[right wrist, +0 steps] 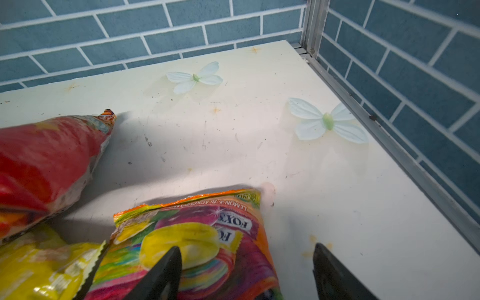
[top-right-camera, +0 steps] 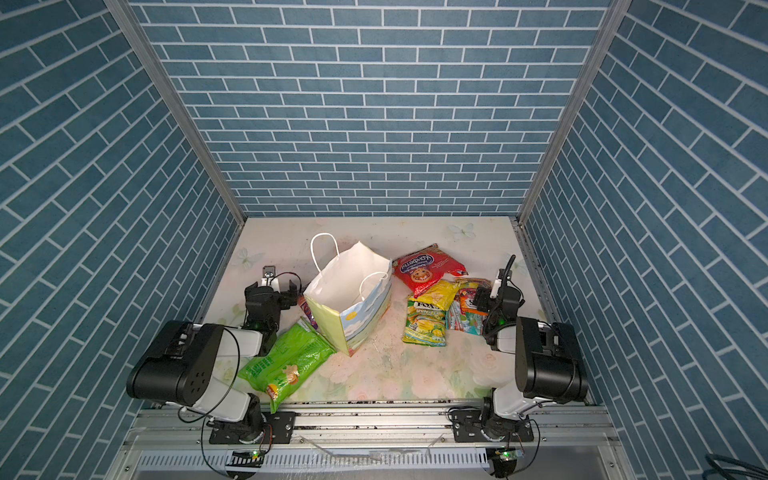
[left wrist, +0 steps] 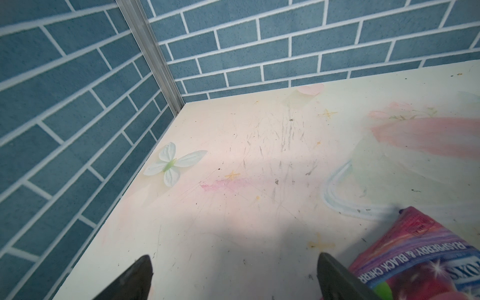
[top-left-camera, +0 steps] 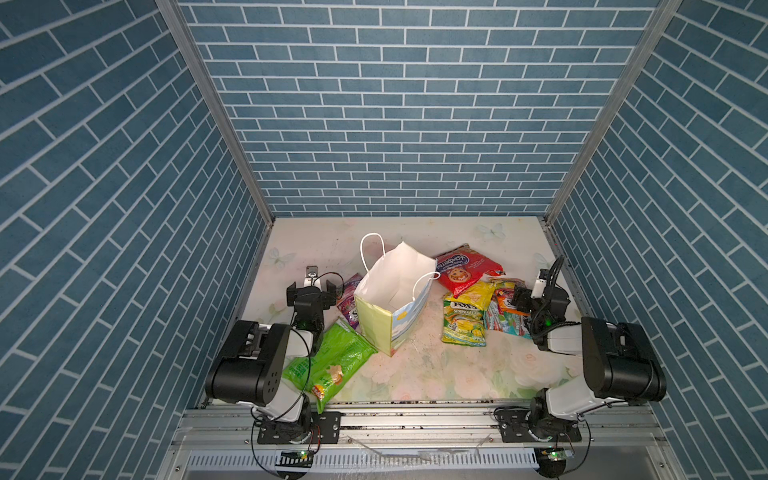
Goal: Take the snacks out of the paper bag
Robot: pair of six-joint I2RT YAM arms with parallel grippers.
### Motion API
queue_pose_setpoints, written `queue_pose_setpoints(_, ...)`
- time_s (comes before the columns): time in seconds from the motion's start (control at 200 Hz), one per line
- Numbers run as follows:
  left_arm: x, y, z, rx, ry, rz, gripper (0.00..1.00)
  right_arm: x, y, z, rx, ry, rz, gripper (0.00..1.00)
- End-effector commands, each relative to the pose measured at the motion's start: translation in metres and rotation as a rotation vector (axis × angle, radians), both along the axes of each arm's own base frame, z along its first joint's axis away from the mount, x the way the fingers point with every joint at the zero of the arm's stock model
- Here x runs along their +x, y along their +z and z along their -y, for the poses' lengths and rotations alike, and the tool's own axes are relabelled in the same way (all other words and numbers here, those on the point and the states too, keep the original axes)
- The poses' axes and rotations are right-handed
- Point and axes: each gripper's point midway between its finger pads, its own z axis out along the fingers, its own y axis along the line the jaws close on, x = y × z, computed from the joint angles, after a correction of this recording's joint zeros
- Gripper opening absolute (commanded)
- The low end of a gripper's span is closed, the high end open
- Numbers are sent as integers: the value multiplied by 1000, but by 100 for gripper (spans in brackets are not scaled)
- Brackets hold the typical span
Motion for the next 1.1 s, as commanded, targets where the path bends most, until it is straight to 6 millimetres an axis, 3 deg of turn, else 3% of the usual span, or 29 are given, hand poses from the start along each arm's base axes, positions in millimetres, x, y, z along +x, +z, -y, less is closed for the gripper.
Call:
queue_pose_setpoints(0.0, 5, 5, -1, -13, 3, 14, 100, 8, 14, 6, -42, -26, 47, 82)
queue_pose_setpoints(0.09, 5, 5, -2, -14, 3, 14, 100, 9, 15, 5, -45, -24, 53, 87)
queue_pose_setpoints(0.155, 5, 5, -2, -14, 3, 12, 99, 8, 15, 5, -46, -24, 55, 99)
queue_pose_setpoints(1.095, 5, 6, -2, -14, 2, 16, 99, 8, 16, 2, -56, -17, 62, 99)
